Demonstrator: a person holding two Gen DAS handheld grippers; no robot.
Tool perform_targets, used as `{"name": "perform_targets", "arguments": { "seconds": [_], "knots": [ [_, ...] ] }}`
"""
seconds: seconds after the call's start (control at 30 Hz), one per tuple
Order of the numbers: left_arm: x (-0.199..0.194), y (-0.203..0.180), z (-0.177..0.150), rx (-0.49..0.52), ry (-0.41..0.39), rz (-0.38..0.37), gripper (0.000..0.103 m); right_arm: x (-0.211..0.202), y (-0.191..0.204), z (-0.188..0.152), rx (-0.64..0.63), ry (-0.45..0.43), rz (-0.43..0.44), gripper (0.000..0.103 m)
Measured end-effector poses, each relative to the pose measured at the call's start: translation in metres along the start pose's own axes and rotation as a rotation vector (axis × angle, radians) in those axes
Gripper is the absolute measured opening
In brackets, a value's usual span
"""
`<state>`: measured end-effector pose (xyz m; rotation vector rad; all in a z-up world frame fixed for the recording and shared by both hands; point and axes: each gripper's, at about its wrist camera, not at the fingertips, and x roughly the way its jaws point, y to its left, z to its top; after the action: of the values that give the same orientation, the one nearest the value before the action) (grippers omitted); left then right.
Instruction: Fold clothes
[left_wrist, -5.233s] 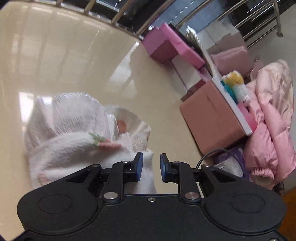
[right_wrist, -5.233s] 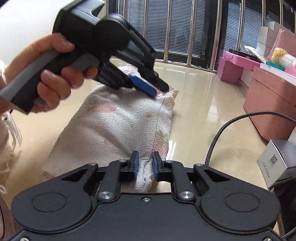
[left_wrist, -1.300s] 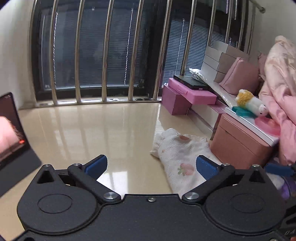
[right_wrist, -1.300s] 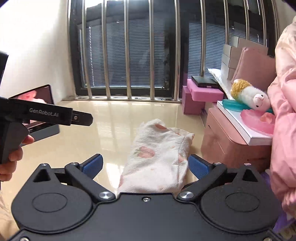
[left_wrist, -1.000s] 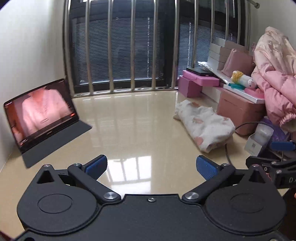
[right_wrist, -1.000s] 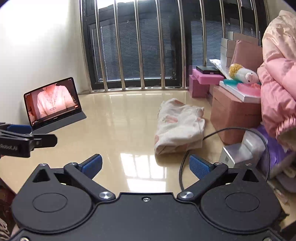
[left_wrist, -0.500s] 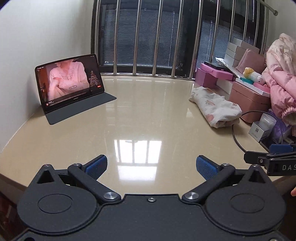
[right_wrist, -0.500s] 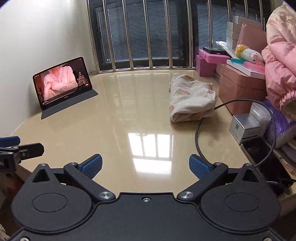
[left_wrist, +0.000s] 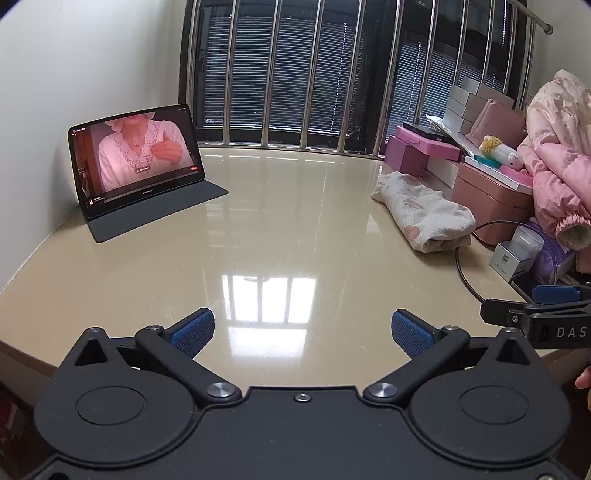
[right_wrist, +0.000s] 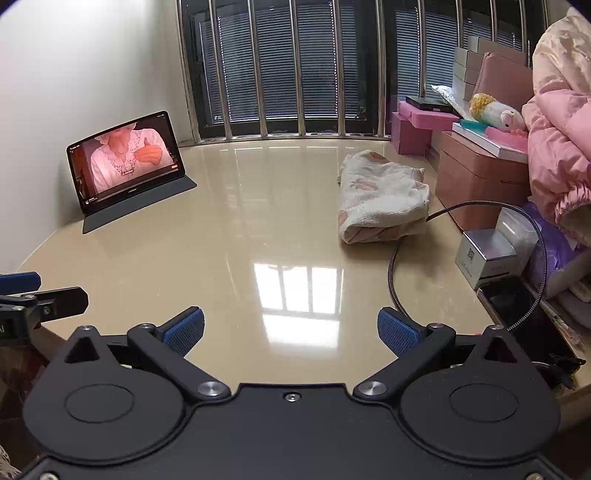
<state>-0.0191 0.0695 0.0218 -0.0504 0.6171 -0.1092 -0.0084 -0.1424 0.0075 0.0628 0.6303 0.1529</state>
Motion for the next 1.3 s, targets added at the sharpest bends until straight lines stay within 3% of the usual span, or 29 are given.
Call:
{"name": "perform_targets", "arguments": {
  "seconds": [1.3],
  "knots": [
    [-0.0025,0.0013,-0.0033,-0.012,0.010,-0.041,0.103,0.0009,0.0020,-0.0068,-0.009,0.021,-0.008,0.101]
  ]
}}
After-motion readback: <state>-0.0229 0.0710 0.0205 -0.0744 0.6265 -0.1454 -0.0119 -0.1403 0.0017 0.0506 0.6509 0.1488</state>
